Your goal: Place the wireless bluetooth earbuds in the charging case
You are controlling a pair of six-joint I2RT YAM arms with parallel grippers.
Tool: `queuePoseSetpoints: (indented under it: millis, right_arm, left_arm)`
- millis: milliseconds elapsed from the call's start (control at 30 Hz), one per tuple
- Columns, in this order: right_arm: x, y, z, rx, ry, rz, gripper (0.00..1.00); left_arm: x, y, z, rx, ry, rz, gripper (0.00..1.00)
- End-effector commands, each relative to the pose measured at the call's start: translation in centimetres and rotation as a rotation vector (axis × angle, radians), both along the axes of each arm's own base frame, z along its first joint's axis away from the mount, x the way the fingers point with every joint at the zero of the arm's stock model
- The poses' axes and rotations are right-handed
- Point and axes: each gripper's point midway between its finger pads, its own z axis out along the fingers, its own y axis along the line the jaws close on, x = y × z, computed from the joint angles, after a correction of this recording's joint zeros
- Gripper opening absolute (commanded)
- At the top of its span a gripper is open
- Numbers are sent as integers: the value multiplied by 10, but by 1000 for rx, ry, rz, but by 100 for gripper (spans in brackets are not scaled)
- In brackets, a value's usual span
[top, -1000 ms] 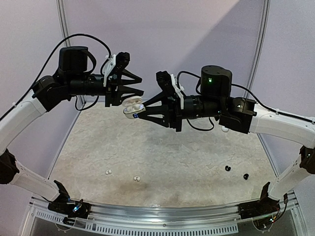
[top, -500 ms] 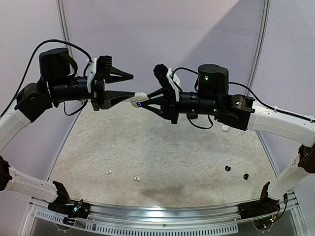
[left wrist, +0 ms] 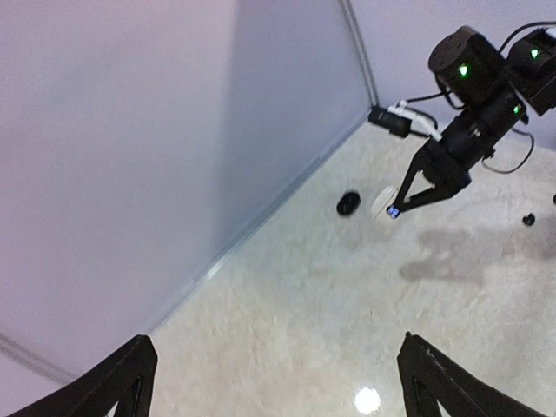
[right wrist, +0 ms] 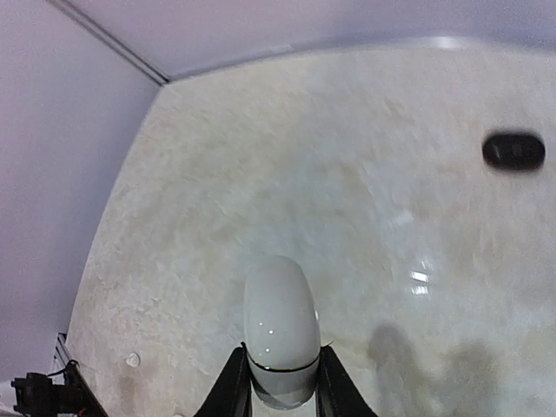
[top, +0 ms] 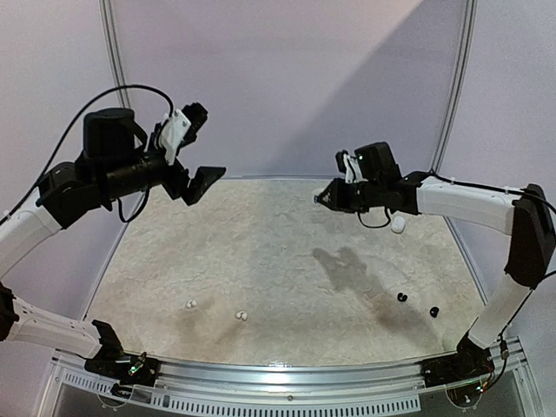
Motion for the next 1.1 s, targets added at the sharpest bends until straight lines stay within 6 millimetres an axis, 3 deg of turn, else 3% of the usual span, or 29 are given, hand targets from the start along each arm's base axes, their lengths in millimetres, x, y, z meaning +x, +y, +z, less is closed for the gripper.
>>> queuePoseSetpoints:
  millis: [0, 100, 200, 367, 400, 433, 533, 600, 667, 833, 967, 1067]
  right_arm:
    - [-12, -13, -91, 84, 386, -114, 4]
    - [-11, -15, -125, 76, 484, -110, 4]
    - [-12, -13, -150, 65, 553, -90, 3]
    - [-14, -22, -180, 41, 640, -98, 6]
    - [-15, -25, -184, 36, 653, -103, 11]
    - [-16, -28, -188, 27, 668, -109, 22]
    - [-17, -40, -193, -28, 693, -147, 63]
    - [-15, -47, -187, -87, 682, -161, 87]
    - [-9, -55, -175, -162, 649, -164, 98]
    - [10, -92, -125, -409, 536, -243, 99]
    - [25, -144, -91, -677, 440, -355, 99]
    - [31, -194, -84, -866, 456, -446, 99]
  left_arm:
    - [7, 40, -75, -5, 253, 214, 99]
    - [6, 50, -104, 2, 315, 251, 99]
    - [2, 54, -116, 4, 329, 249, 99]
    - [0, 59, -119, -7, 317, 254, 99]
    - [0, 60, -118, -8, 312, 257, 99]
    - [0, 61, -119, -7, 310, 257, 99]
    - [-1, 62, -121, -5, 308, 255, 99]
    - [-2, 63, -122, -3, 309, 255, 99]
    - [-2, 63, -123, -4, 308, 254, 99]
    - [-2, 62, -127, 1, 310, 241, 99]
    - [-1, 62, -134, 22, 307, 238, 99]
    - [2, 62, -139, 40, 316, 244, 99]
